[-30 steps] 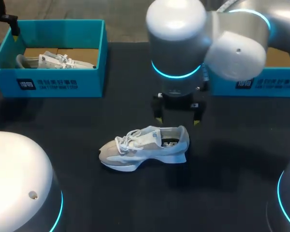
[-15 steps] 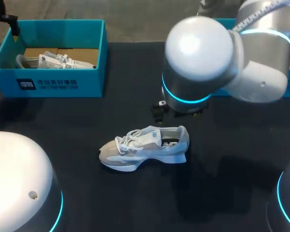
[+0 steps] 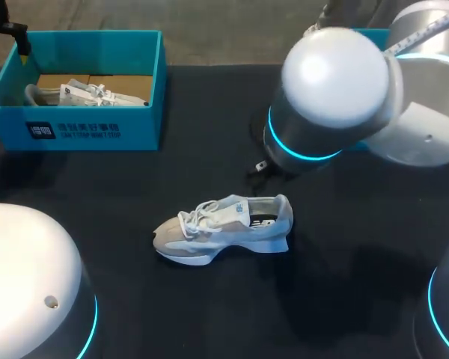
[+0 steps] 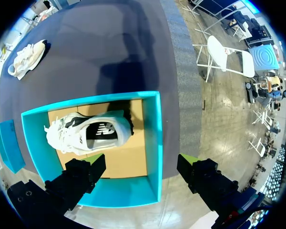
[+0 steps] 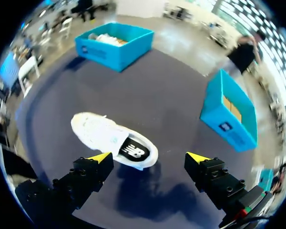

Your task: Take the shoe out of the shoebox, open the shoe tongue, remove and reinsert the insole, then place the shoe into the shoebox

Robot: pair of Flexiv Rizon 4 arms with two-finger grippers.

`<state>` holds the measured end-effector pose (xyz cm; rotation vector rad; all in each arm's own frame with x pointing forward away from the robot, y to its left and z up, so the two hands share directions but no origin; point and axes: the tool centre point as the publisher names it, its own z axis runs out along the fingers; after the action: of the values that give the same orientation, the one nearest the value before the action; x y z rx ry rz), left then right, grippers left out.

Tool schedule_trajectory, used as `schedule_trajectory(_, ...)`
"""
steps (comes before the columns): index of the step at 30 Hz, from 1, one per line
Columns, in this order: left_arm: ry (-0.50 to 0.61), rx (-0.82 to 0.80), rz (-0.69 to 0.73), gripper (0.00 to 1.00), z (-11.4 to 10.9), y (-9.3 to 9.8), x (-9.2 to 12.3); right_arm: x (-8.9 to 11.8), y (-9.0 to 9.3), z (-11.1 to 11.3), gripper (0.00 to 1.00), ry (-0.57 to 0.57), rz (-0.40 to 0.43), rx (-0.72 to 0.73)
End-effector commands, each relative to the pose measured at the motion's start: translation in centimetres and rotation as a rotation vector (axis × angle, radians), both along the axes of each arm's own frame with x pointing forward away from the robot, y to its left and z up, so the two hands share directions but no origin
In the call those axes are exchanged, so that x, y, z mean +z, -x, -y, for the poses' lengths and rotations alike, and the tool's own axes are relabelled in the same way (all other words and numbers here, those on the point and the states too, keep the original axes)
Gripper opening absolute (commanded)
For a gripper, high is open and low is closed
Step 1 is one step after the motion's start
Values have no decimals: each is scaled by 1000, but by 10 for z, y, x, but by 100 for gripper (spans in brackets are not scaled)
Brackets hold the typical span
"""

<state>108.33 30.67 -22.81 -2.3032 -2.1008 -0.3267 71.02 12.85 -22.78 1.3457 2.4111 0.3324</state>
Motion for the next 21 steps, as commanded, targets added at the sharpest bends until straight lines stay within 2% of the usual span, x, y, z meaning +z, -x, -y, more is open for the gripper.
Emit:
schedule_trajectory(1,1,-1,3,100,0,1,0,8,-6,6,100,44,-42,129)
schedule_trajectory(9,1,-1,3,100,0,1,0,13,-14,7,100,68,-88,243)
schedule_trajectory(14,1,-1,3,100,0,1,0,20,-21,3,100,-25,4,383)
schedule_trajectory(16,1,-1,3,100,0,1,0,21,-21,2,100,-50,-13,459)
schedule_trajectory(21,1,-1,3,100,0,1,0,19,-19,0,100,-8,-52,594)
